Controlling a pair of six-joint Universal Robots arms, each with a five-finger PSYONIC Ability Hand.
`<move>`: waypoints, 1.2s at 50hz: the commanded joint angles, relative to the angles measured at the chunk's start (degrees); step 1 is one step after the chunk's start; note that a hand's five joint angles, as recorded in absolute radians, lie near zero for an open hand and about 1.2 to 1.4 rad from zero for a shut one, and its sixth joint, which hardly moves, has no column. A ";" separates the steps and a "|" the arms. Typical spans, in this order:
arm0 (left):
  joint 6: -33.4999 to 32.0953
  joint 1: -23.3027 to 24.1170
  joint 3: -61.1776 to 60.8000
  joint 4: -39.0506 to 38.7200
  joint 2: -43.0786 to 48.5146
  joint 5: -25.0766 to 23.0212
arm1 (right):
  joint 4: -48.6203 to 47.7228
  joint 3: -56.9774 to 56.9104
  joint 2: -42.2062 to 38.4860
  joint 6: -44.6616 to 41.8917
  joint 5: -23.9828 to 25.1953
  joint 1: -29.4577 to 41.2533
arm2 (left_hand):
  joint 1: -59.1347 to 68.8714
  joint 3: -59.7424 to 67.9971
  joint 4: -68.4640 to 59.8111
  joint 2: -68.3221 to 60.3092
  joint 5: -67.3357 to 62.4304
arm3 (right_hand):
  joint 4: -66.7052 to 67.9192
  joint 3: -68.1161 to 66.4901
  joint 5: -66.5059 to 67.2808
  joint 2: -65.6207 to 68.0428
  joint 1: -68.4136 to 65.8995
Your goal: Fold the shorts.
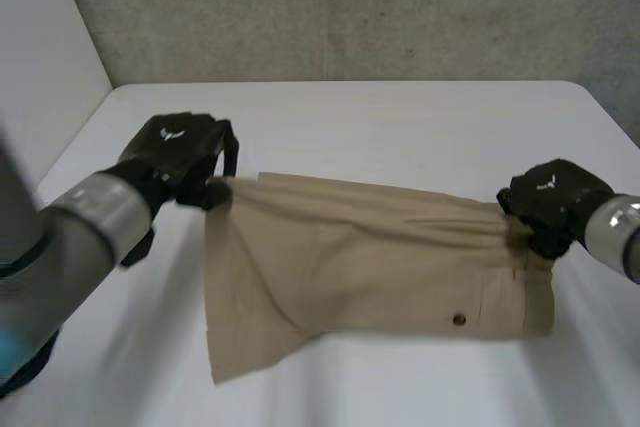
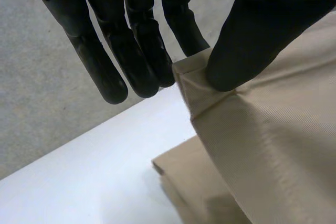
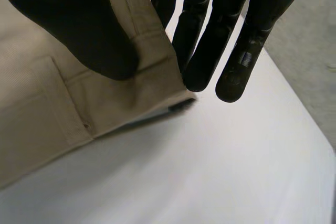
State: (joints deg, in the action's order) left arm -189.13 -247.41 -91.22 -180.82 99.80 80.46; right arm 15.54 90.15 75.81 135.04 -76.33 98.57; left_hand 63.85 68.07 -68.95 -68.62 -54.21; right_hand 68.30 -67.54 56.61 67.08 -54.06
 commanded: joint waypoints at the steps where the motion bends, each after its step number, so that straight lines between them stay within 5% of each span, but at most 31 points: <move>1: -5.89 1.84 20.53 -3.04 22.79 6.37 | -9.90 -7.61 -11.28 1.28 -5.85 2.59 | 16.15 11.93 -11.05 -11.38 -15.79 | 11.70 -12.46 13.39 12.92 -25.94; 11: -15.57 3.68 38.99 -6.72 43.44 7.34 | -25.71 -14.91 -25.60 0.84 -6.46 4.96 | 16.15 11.93 -11.05 -11.38 -15.79 | 11.70 -12.46 13.39 12.92 -25.94; 22: -16.62 4.30 43.41 -16.82 49.00 8.74 | -35.92 -19.75 -33.01 -0.48 -11.56 5.84 | 16.15 11.93 -11.05 -11.38 -15.79 | 9.93 -10.69 11.61 11.14 -24.16; 24: -16.71 4.65 42.79 -19.03 48.74 9.27 | -37.59 -19.40 -32.66 -0.31 -11.83 5.84 | 16.15 11.93 -11.05 -11.38 -15.79 | -24.21 23.45 -22.53 -23.00 9.98; 25: -16.71 4.91 42.35 -19.91 48.56 9.36 | -38.73 -18.96 -31.87 0.13 -12.26 5.93 | -1.98 -6.20 7.08 6.75 2.34 | -58.30 57.54 -56.61 -57.08 44.06; 26: -16.71 5.61 40.96 -21.40 47.87 9.19 | -39.27 -18.53 -31.17 0.48 -12.44 5.93 | -43.29 -47.51 48.39 48.06 43.65 | -58.30 57.54 -56.61 -57.08 44.06; 27: -16.71 5.97 40.07 -22.02 47.42 9.19 | -39.71 -18.09 -30.29 0.83 -12.62 5.93 | -53.85 -58.07 58.95 58.62 54.21 | -58.30 57.54 -56.61 -57.08 44.06; 35: -16.36 7.11 29.44 -26.69 37.50 9.62 | -41.03 -11.94 -16.50 10.32 -14.29 5.23 | -53.81 -58.02 58.91 58.57 54.17 | -58.30 57.54 -56.61 -57.08 44.06; 41: -15.75 7.46 19.69 -26.25 28.98 9.62 | -32.70 -6.14 -8.49 16.92 -13.33 5.23 | -53.80 -58.02 58.90 58.57 54.16 | -58.30 57.54 -56.61 -57.08 44.06; 49: -10.22 7.64 4.13 -24.14 17.20 9.45 | -18.27 3.79 -1.11 22.01 -3.31 -0.65 | -53.64 -57.85 58.74 58.40 54.00 | -49.49 48.73 -47.80 -48.27 35.25; 55: -1.27 7.81 -4.83 -22.47 11.48 9.27 | -18.17 12.75 -0.75 25.88 4.42 -4.26 | -53.13 -57.35 58.23 57.90 53.49 | -39.55 38.79 -37.87 -38.34 25.32; 60: 1.92 7.99 -7.83 -22.20 10.33 9.27 | -21.95 15.40 -3.90 26.24 5.49 -5.49 | -53.13 -57.35 58.23 57.90 53.49 | -39.04 38.28 -37.35 -37.82 24.80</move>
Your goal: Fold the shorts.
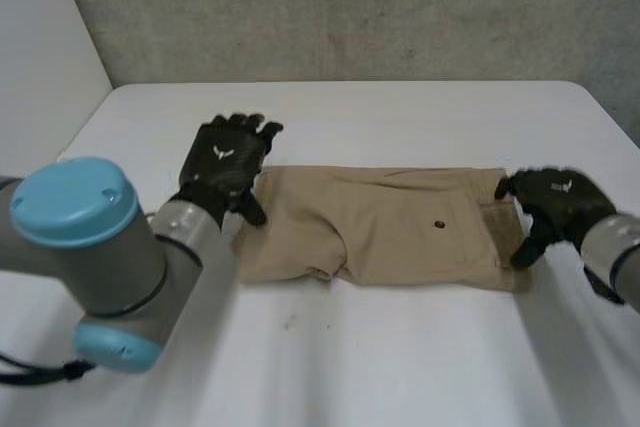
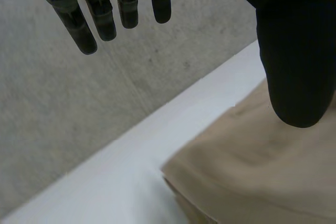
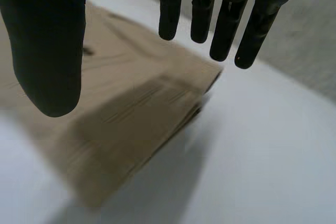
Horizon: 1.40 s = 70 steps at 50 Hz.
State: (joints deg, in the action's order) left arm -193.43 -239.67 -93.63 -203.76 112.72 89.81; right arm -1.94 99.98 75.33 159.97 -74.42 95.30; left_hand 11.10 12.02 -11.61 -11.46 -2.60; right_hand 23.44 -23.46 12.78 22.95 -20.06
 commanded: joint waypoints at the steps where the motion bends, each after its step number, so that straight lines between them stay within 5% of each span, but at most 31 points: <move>1: 6.23 0.43 -5.85 0.65 -2.50 -0.07 | -6.13 5.57 -5.52 1.22 3.49 -2.31 | -0.38 -1.30 0.89 0.74 1.89 | 6.65 -6.64 7.31 7.14 -10.04; 6: 6.23 0.69 -6.30 0.74 -2.06 0.11 | -10.53 4.79 -9.67 0.25 3.40 -2.75 | -0.21 -1.13 0.73 0.57 1.72 | 31.67 -31.66 32.33 32.17 -35.06; 8: 6.23 0.78 -6.30 0.65 -2.06 0.11 | -12.29 4.00 -10.81 -0.10 2.97 -3.19 | -0.21 -1.13 0.73 0.57 1.72 | 56.40 -56.38 57.06 56.89 -59.78; 26: 6.14 0.25 -8.23 2.40 -6.72 0.19 | -3.69 -1.98 -2.03 -18.37 -1.52 -9.70 | -0.89 -1.80 1.40 1.24 2.39 | 56.56 -56.54 57.22 57.05 -59.94; 41: 6.23 0.08 -8.67 2.49 -8.48 0.19 | -3.77 -18.94 -9.04 -22.50 -1.61 26.75 | -1.05 -1.97 1.57 1.41 2.56 | 56.56 -56.54 57.22 57.05 -59.94; 53: 6.05 -0.80 -8.76 3.11 -9.71 0.19 | -4.48 -15.26 -18.99 -21.99 5.06 35.31 | -1.10 -2.02 1.61 1.46 2.60 | 56.56 -56.54 57.22 57.05 -59.94; 55: 6.05 -0.80 -8.59 3.02 -9.80 0.11 | -4.39 -15.43 -18.38 -21.29 5.60 34.96 | -1.10 -2.02 1.61 1.46 2.60 | 43.77 -43.76 44.43 44.27 -47.16; 57: 6.05 -0.89 -7.89 3.02 -9.80 0.11 | -4.47 -15.78 -16.28 -19.01 5.34 34.95 | -1.06 -1.97 1.57 1.41 2.56 | 9.07 -9.06 9.73 9.57 -12.46; 58: 5.96 -0.89 -7.62 3.02 -9.80 0.11 | -4.48 -15.96 -15.22 -17.78 5.25 34.78 | -1.05 -1.97 1.57 1.41 2.56 | 2.19 -2.17 2.85 2.68 -5.57; 62: 6.05 -0.98 -4.99 2.76 -9.80 0.11 | -4.74 -16.93 -10.04 -8.47 3.67 31.98 | -0.72 -1.63 1.23 1.08 2.22 | -13.44 13.46 -12.78 -12.95 10.06; 70: 6.40 0.07 2.83 3.28 -7.87 0.28 | -4.39 -17.80 -1.15 11.75 1.73 23.28 | 0.29 -0.63 0.22 0.07 1.21 | -13.44 13.46 -12.78 -12.95 10.06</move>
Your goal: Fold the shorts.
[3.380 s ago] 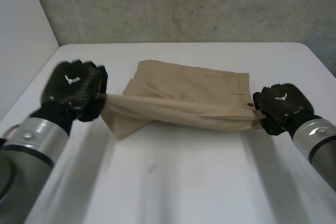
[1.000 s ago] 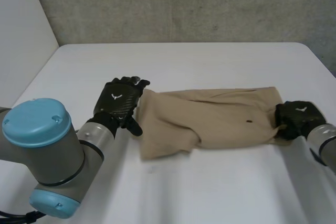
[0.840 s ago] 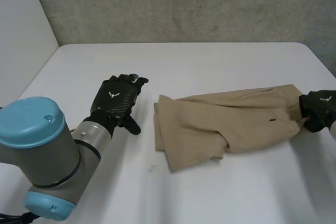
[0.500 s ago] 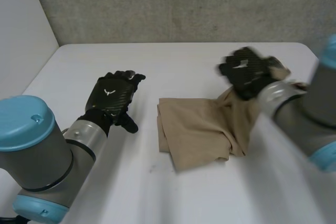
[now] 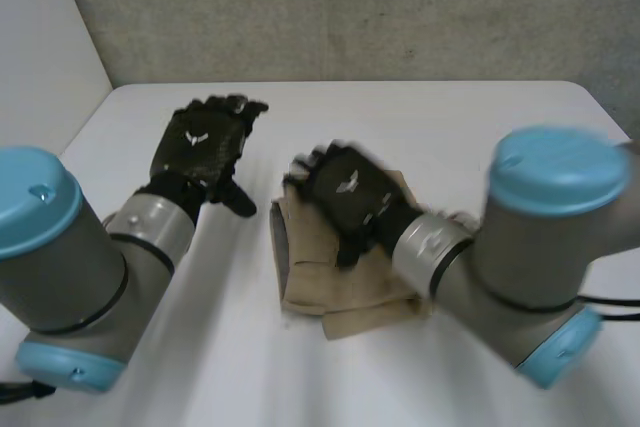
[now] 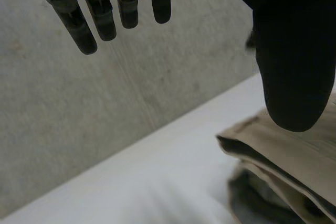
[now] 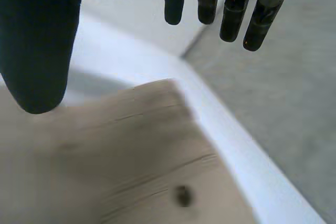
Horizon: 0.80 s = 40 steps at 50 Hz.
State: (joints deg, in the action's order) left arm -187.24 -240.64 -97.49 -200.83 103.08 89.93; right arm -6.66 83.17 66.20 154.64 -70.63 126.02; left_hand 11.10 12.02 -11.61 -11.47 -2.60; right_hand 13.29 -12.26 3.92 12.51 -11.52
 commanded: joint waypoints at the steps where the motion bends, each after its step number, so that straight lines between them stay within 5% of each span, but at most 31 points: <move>1: 0.30 1.48 7.57 0.35 2.55 0.16 | 0.50 -1.08 8.42 18.23 -2.31 -8.50 | 0.29 -0.62 0.22 0.08 1.21 | -3.29 2.26 -3.92 -2.51 1.52; 12: 3.55 12.12 21.37 8.25 20.47 1.47 | 10.78 -5.29 -3.78 19.47 -3.02 -12.03 | 0.46 -0.45 0.05 -0.09 1.04 | -3.29 2.26 -3.92 -2.51 1.52; 19: 3.99 12.21 27.61 17.73 31.38 10.60 | 12.81 -8.37 -12.92 14.21 -3.98 -12.99 | 0.46 -0.46 0.05 -0.09 1.04 | -3.29 2.26 -3.92 -2.51 1.52; 33: 4.08 13.09 21.11 22.85 25.95 11.50 | 13.25 -7.15 -14.43 1.19 -7.85 -13.17 | -0.21 -1.13 0.73 0.58 1.72 | -3.29 2.26 -3.92 -2.51 1.52; 40: 4.08 13.00 21.90 22.15 15.86 11.50 | 10.19 -6.88 -4.00 4.51 -7.67 -12.73 | -0.88 -1.80 1.40 1.25 2.39 | -3.29 2.26 -3.92 -2.51 1.52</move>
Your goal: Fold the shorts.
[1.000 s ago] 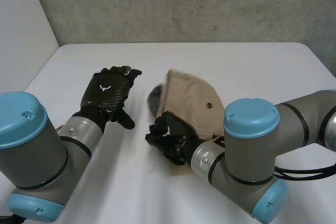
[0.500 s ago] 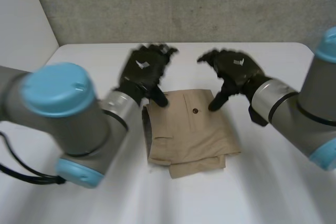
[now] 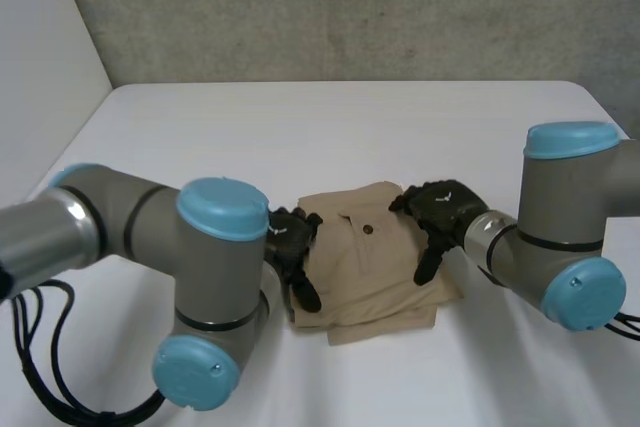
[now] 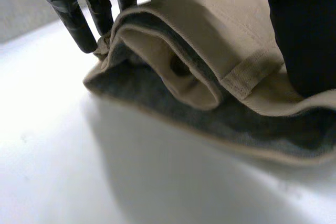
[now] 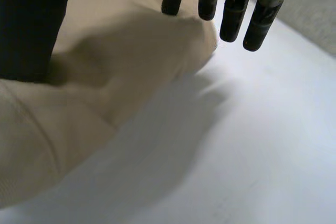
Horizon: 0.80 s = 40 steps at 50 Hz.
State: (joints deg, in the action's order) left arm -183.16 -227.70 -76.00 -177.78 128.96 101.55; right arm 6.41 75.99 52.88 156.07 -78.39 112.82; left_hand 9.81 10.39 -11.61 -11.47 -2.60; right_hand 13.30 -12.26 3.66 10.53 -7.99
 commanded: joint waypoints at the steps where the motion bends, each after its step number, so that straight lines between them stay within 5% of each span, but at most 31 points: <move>1: 0.00 -0.12 0.59 -0.99 -11.44 -0.13 | -3.85 0.30 10.91 4.49 -0.27 0.56 | 0.40 -0.18 1.40 1.25 2.39 | -3.30 2.26 -3.66 -0.53 -2.01; 7: -0.09 -3.18 0.68 -1.25 -23.65 -0.04 | -7.64 -0.05 21.46 14.17 -4.75 -0.23 | 0.57 -0.01 1.23 1.09 2.22 | -3.30 2.26 -3.66 -0.53 -2.01; 12: 0.09 -12.24 0.76 1.73 -33.86 -0.91 | -6.33 0.03 30.78 15.76 -8.35 -3.30 | 1.75 1.17 0.06 -0.09 1.05 | -3.30 2.26 -3.66 -0.53 -2.01; 17: 0.96 -19.53 1.29 11.21 -37.38 -8.46 | 2.18 -1.54 32.90 13.13 -7.92 -9.01 | 1.41 0.83 0.39 0.24 1.38 | -3.30 2.26 -3.66 -0.53 -2.01; 40: 4.04 -20.60 -0.55 11.32 -37.29 -11.73 | 3.26 1.35 32.72 11.72 -5.28 -8.84 | 0.19 -0.39 1.61 1.47 2.60 | -3.30 2.26 -3.66 -0.53 -2.01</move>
State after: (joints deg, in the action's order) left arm -179.12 -248.38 -75.90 -165.13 91.60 89.72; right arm 10.55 76.37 85.59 168.43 -83.55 103.66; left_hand 9.70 10.39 -11.61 -11.47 -2.56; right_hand 13.29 -12.26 3.47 10.53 -7.99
